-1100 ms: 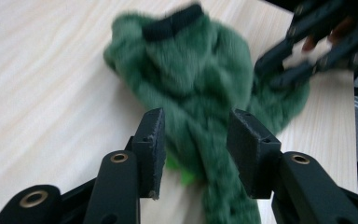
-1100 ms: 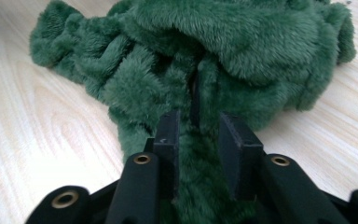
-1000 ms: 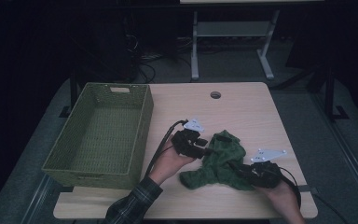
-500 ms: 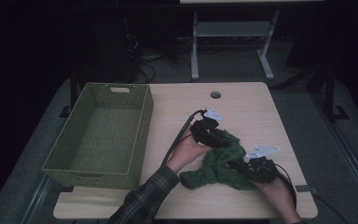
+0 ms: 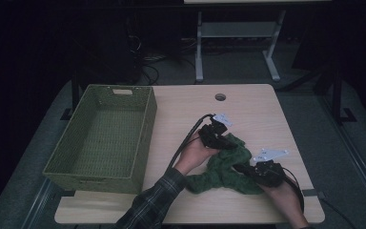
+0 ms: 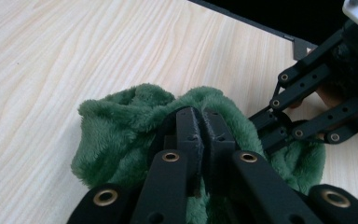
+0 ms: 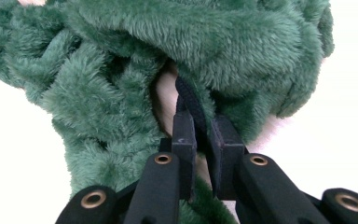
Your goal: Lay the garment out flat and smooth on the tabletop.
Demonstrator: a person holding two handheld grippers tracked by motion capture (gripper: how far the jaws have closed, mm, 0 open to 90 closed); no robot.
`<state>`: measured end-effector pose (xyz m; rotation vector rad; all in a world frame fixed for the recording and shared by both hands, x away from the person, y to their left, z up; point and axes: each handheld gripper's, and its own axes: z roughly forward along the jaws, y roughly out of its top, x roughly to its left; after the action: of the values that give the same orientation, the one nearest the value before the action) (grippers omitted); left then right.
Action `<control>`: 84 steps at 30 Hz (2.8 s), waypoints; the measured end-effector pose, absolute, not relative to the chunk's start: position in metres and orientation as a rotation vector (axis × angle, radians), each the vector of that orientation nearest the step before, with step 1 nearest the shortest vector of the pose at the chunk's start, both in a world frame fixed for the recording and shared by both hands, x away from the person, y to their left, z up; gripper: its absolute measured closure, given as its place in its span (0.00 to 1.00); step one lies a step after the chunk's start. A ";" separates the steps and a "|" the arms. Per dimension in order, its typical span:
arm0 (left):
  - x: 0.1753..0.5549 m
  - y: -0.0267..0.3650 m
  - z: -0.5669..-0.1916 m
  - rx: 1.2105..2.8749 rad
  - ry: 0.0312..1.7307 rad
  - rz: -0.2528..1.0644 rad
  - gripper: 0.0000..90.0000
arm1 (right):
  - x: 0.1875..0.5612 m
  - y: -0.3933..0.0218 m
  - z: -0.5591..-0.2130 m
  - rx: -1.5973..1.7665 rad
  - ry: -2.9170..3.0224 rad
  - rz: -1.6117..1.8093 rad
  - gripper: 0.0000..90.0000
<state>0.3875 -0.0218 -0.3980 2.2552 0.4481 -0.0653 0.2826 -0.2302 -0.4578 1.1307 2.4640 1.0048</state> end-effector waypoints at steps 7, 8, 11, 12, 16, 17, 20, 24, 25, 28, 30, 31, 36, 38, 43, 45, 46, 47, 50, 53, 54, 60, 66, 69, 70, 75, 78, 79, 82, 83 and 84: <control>0.386 0.002 -0.386 2.210 0.490 -0.021 0.98 | 0.281 -0.238 -0.451 1.130 2.413 1.024 0.93; 0.386 0.007 -0.384 2.200 0.502 -0.017 0.98 | 0.281 -0.240 -0.449 1.127 2.397 1.034 0.93; 0.386 0.024 -0.379 2.175 0.528 0.014 0.98 | 0.281 -0.245 -0.443 1.119 2.368 1.037 0.93; 0.385 0.030 -0.378 2.169 0.546 0.024 0.98 | 0.281 -0.247 -0.441 1.125 2.360 1.049 0.93; 0.382 0.051 -0.377 2.133 0.620 0.053 0.98 | 0.286 -0.253 -0.429 1.107 2.314 1.061 0.94; 0.381 0.056 -0.378 2.131 0.635 0.061 0.98 | 0.287 -0.254 -0.426 1.104 2.303 1.063 0.94; 0.379 0.071 -0.384 2.116 0.689 0.065 0.98 | 0.292 -0.255 -0.417 1.088 2.281 1.079 0.94; 0.375 0.081 -0.401 2.117 0.765 0.037 0.98 | 0.302 -0.251 -0.416 1.052 2.299 1.082 0.94; 0.374 0.083 -0.406 2.126 0.777 0.034 0.98 | 0.305 -0.248 -0.418 1.056 2.313 1.082 0.94; 0.372 0.086 -0.423 2.152 0.817 0.008 0.98 | 0.314 -0.241 -0.428 1.067 2.365 1.051 0.94; 0.372 0.087 -0.432 2.170 0.838 -0.009 0.98 | 0.319 -0.238 -0.434 1.063 2.394 1.036 0.94; 0.372 0.088 -0.438 2.176 0.849 -0.018 0.98 | 0.322 -0.236 -0.437 1.069 2.410 1.030 0.94; 0.371 0.086 -0.459 2.220 0.855 -0.041 0.98 | 0.329 -0.227 -0.452 1.082 2.479 0.986 0.93; 0.371 0.085 -0.462 2.216 0.857 -0.053 0.97 | 0.330 -0.225 -0.457 1.089 2.503 0.962 0.92; 0.370 0.088 -0.448 2.187 0.842 -0.037 0.86 | 0.327 -0.228 -0.451 1.090 2.492 0.986 0.78; 0.369 0.090 -0.437 2.159 0.837 -0.019 0.81 | 0.324 -0.233 -0.442 1.084 2.472 1.013 0.73; 0.369 0.091 -0.431 2.148 0.833 -0.006 0.78 | 0.322 -0.235 -0.437 1.084 2.451 1.025 0.72; 0.369 0.091 -0.425 2.129 0.830 0.005 0.75 | 0.321 -0.238 -0.432 1.071 2.430 1.045 0.71; 0.372 0.090 -0.410 2.114 0.806 0.041 0.70 | 0.321 -0.241 -0.418 1.082 2.402 1.086 0.69; 0.382 0.085 -0.399 2.115 0.794 0.070 0.68 | 0.329 -0.241 -0.405 1.075 2.377 1.118 0.69; 0.385 0.083 -0.398 2.113 0.795 0.079 0.68 | 0.334 -0.239 -0.402 1.072 2.373 1.124 0.69; 0.413 0.069 -0.404 2.115 0.797 0.060 0.63 | 0.366 -0.227 -0.402 1.087 2.397 1.126 0.71; 0.435 0.055 -0.425 2.136 0.814 0.018 0.60 | 0.395 -0.215 -0.416 1.115 2.449 1.120 0.71; 0.441 0.051 -0.433 2.139 0.822 0.001 0.58 | 0.402 -0.210 -0.424 1.125 2.472 1.118 0.71; 0.442 0.051 -0.434 2.139 0.829 -0.005 0.58 | 0.405 -0.207 -0.427 1.129 2.486 1.115 0.72; 0.448 0.045 -0.445 2.150 0.841 -0.027 0.58 | 0.409 -0.204 -0.438 1.130 2.528 1.054 0.83; 0.449 0.041 -0.451 2.176 0.844 -0.057 0.59 | 0.408 -0.206 -0.442 1.127 2.537 1.051 0.90; 0.449 0.041 -0.452 2.178 0.843 -0.061 0.59 | 0.407 -0.206 -0.443 1.125 2.538 1.046 0.91; 0.449 0.038 -0.454 2.179 0.840 -0.076 0.62 | 0.405 -0.207 -0.445 1.121 2.551 1.044 0.94; 0.448 0.037 -0.455 2.183 0.835 -0.080 0.63 | 0.405 -0.207 -0.445 1.126 2.553 1.046 0.94; 0.448 0.036 -0.456 2.183 0.837 -0.092 0.65 | 0.405 -0.207 -0.445 1.124 2.554 1.047 0.94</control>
<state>0.4478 0.0361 -0.4557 2.1829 0.8368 -0.0924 0.4048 -0.2067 -0.4454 1.1243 2.5535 1.0472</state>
